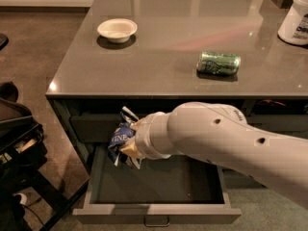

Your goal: Pick blue chip bag from middle drawer and place on counter

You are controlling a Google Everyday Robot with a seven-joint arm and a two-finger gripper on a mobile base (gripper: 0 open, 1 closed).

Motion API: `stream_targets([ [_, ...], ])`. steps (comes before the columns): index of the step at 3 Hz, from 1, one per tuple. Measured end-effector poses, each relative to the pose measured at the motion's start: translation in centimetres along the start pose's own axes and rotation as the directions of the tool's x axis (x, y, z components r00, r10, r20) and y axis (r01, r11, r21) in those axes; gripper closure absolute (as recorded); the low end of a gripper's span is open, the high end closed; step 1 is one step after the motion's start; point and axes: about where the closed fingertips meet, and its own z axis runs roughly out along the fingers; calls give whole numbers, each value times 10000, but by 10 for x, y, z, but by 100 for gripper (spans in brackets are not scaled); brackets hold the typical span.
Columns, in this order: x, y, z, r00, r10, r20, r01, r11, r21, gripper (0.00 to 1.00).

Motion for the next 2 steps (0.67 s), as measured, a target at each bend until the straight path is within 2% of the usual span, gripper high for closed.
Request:
stream_targets([
  [1,-4,-2,-4,9999,-119,12,119,9999,-8,100],
  [2,-43,-23,-32,9977,-684,37,683,9974,229,100],
])
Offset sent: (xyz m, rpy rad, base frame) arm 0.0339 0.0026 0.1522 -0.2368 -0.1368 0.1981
